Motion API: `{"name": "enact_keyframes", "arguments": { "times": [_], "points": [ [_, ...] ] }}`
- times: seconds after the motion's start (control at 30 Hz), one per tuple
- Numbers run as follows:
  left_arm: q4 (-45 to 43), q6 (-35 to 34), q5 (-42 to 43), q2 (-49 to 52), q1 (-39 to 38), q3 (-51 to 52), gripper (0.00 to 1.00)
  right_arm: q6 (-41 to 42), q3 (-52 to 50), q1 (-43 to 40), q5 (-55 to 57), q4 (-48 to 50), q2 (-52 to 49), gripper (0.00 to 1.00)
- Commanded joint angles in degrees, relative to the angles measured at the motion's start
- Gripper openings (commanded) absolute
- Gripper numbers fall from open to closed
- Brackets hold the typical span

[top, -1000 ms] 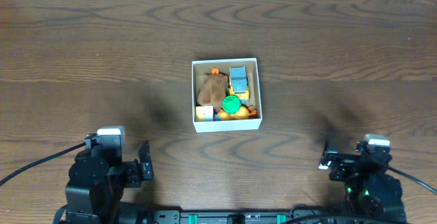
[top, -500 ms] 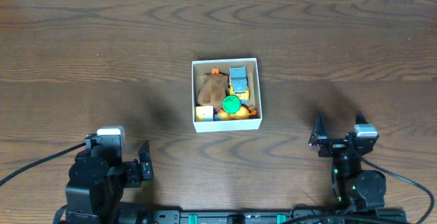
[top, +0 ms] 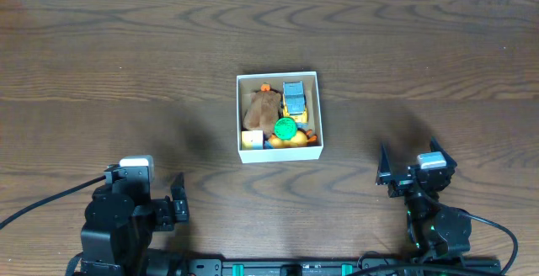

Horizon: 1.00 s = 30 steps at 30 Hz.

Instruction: Pack container

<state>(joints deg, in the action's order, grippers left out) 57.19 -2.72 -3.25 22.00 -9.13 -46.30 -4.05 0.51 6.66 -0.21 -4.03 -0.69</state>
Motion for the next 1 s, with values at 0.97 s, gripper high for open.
{"name": "enact_keyframes", "arguments": {
  "times": [0.97],
  "points": [
    [5.81, 0.52, 1.11, -3.63, 3.41, 0.98, 0.98, -1.16, -0.20, -1.07, -0.66, -0.11, 0.31, 0.99]
  ]
}}
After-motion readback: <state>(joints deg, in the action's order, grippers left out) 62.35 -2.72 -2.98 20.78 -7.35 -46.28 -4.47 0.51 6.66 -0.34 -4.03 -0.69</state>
